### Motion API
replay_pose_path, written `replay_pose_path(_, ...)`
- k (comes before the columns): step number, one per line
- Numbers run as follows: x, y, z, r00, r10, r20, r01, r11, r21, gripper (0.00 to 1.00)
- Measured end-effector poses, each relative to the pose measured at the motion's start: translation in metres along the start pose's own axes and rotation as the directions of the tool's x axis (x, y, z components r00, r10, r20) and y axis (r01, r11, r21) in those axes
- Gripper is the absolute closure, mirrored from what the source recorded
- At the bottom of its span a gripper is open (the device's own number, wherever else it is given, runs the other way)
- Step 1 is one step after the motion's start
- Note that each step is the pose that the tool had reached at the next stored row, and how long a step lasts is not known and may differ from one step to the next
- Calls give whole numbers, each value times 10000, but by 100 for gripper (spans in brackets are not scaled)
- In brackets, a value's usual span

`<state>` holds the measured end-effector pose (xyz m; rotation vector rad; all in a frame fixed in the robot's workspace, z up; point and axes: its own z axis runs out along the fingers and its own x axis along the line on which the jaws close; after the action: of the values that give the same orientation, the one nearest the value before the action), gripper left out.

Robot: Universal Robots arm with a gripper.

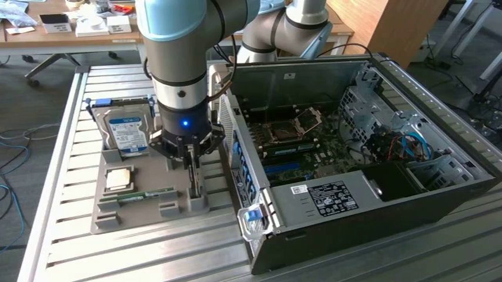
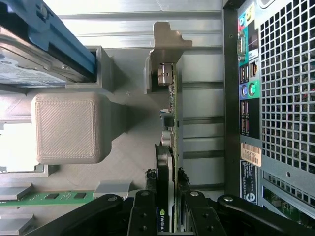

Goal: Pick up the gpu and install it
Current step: 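Pick up the gpu and move the gpu toward the slot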

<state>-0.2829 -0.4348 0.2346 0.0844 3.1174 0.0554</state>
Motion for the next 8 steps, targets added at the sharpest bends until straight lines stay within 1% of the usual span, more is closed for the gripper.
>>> replay_pose_path(8,0,0,0,10000,-9,1,9,10000,-1,73)
